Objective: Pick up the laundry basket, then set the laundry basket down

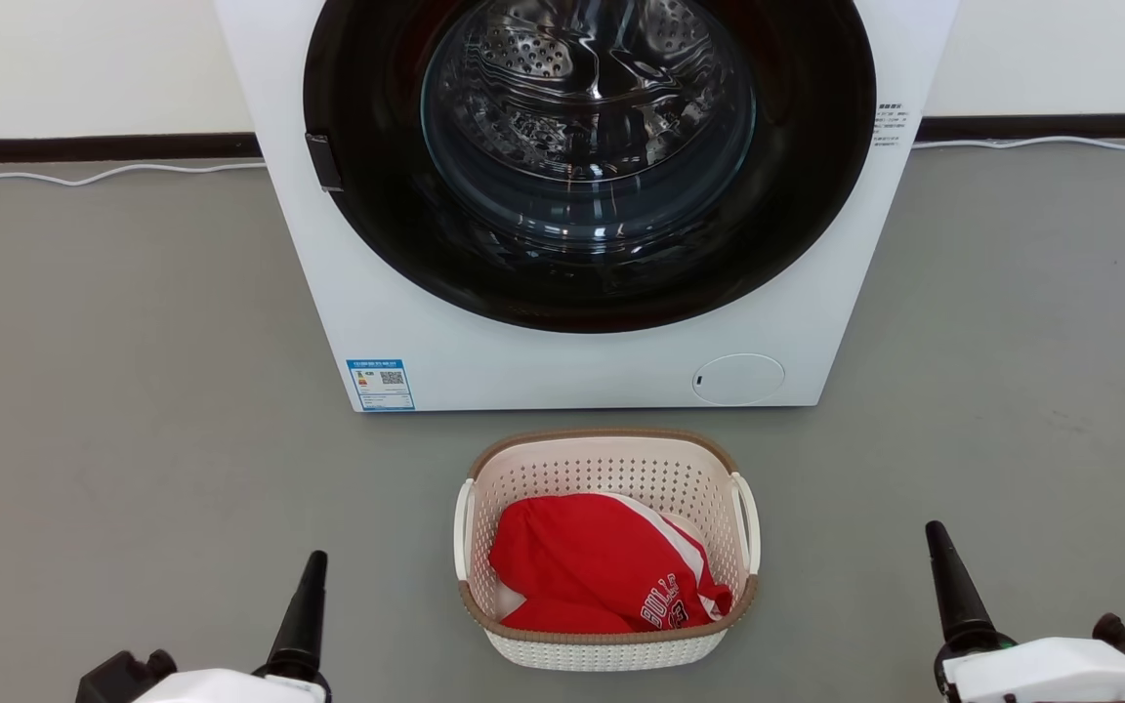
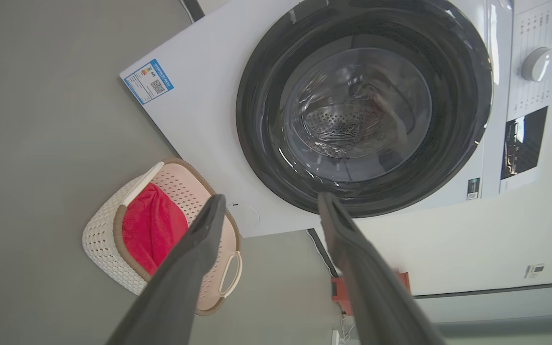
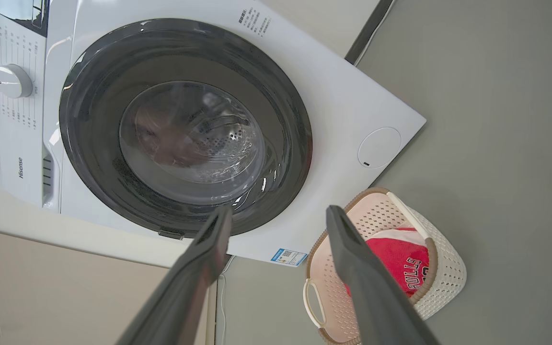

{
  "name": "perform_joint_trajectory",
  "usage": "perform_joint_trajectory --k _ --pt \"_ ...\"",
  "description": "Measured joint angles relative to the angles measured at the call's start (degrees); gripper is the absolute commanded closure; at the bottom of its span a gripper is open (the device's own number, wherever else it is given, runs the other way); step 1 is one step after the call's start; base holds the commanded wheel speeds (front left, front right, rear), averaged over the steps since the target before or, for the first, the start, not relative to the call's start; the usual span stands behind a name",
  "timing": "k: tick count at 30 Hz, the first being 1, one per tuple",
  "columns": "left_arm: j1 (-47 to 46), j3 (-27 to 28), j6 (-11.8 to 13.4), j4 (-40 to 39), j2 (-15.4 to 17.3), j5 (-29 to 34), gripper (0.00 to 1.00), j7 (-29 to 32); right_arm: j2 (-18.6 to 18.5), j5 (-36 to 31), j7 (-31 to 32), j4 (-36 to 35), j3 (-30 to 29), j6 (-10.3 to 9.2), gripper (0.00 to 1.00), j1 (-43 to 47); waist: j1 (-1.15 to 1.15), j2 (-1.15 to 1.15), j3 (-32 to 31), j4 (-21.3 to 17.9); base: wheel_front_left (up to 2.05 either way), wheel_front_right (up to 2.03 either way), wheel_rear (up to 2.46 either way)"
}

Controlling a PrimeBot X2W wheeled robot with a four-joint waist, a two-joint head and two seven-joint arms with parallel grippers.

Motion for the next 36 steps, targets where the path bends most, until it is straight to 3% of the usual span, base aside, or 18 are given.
perform_joint_trajectory --k 11,36 --pt "-0.2 -3.0 1.7 -0.5 0.1 13.5 0.00 -1.8 -0.4 -11.0 -1.9 0.0 1.6 0.04 0.00 0.0 0.00 0.00 -0.4 0.3 0.00 0.00 0.00" --pt "-0.1 -7.2 4.3 -1.3 1.7 31.5 0.00 -6.0 -0.6 -29.5 -5.8 1.3 3.5 0.07 0.00 0.0 0.00 0.00 -1.3 0.5 0.00 0.00 0.00"
